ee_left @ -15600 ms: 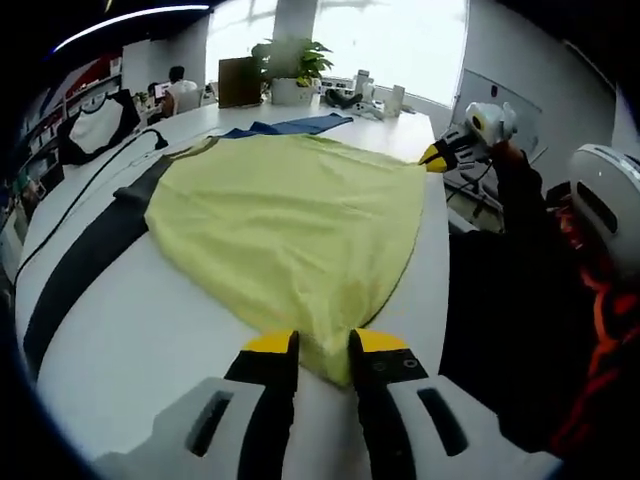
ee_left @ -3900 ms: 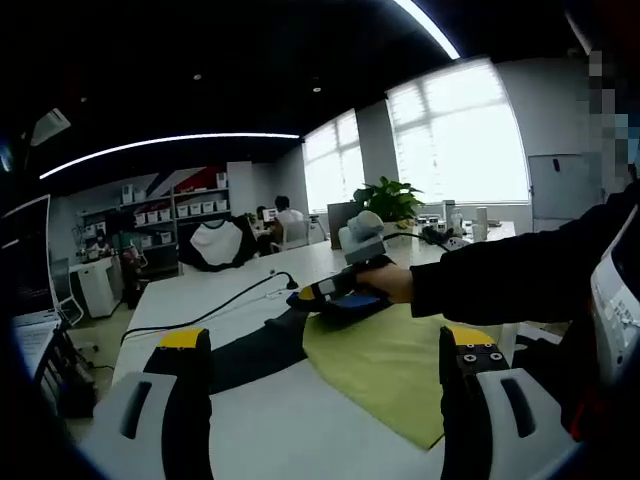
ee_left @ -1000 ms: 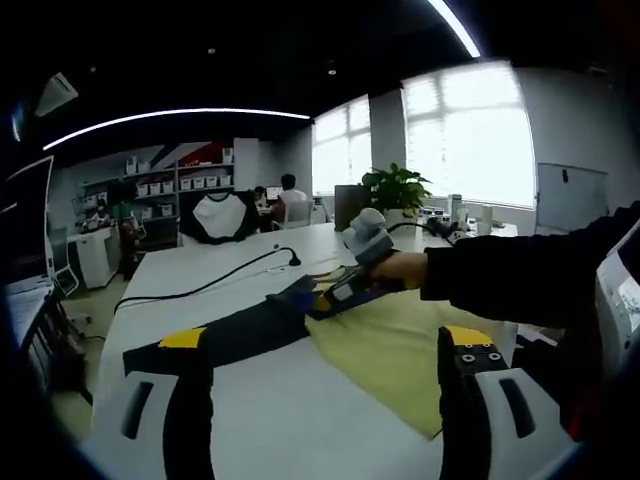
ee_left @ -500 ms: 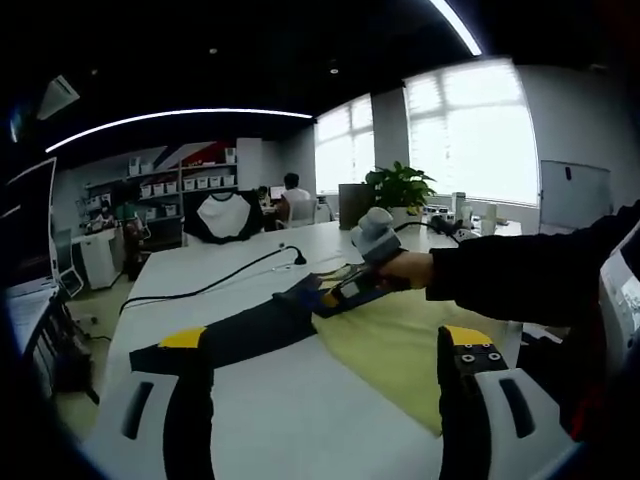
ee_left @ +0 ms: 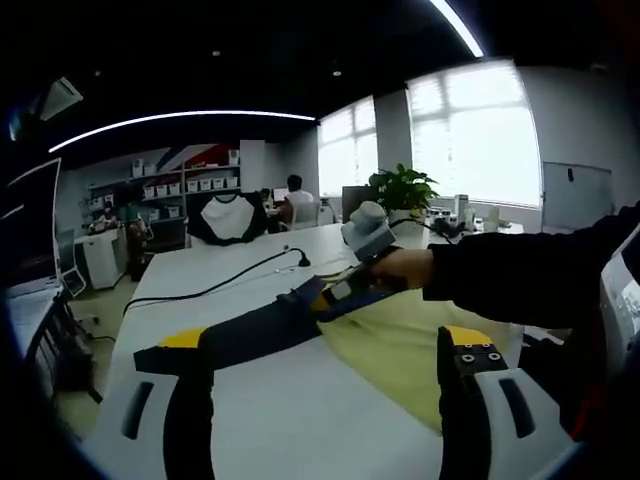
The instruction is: Fold the garment on the visible template until the final outline fits inside the template.
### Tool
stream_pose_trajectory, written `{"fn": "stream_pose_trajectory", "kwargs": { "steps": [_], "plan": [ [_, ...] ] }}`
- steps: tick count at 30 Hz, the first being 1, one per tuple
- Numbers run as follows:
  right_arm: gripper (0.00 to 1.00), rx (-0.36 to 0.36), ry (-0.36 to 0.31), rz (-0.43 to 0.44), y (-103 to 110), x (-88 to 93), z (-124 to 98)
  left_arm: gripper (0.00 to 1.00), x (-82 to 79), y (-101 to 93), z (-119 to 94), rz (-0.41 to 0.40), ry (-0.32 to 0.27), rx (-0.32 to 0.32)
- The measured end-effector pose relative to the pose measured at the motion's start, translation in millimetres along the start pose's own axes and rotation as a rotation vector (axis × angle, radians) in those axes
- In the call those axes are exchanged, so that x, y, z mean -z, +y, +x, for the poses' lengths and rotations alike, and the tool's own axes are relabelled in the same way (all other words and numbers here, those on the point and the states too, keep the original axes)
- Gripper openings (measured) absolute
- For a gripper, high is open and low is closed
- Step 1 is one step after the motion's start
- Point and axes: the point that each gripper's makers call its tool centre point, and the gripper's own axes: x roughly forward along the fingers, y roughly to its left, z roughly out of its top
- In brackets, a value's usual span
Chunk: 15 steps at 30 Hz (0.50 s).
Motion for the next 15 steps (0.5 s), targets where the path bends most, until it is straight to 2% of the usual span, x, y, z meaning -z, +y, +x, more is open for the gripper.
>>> {"fn": "stream_pose_trajectory", "kwargs": {
  "steps": [1,4,8,9,13,15],
  "plan": [
    [0.0,0.008,0.013,-0.026,0.5,3.0,1.6,0.98,-0.3,1.0,-0.1,0.002,0.0,-0.002],
    [0.0,0.021,0.021,-0.024,2.3,5.4,9.6,0.98,0.4,1.3,0.1,0.002,0.003,0.0],
    [0.0,-0.047,0.035,0.043,19.5,7.8,20.6,0.97,-3.4,0.5,0.7,-0.022,-0.017,0.005],
    [0.0,-0.054,0.006,0.035,23.2,3.2,23.0,0.97,-3.7,-0.5,0.6,-0.024,-0.019,0.011],
    [0.0,-0.058,0.026,-0.004,28.1,4.2,22.6,0.97,-2.6,0.1,1.4,-0.016,-0.015,0.009],
    [0.03,-0.101,0.006,-0.025,34.7,-0.3,20.7,0.97,-2.0,1.5,2.3,-0.02,-0.013,0.006]
  ]
}}
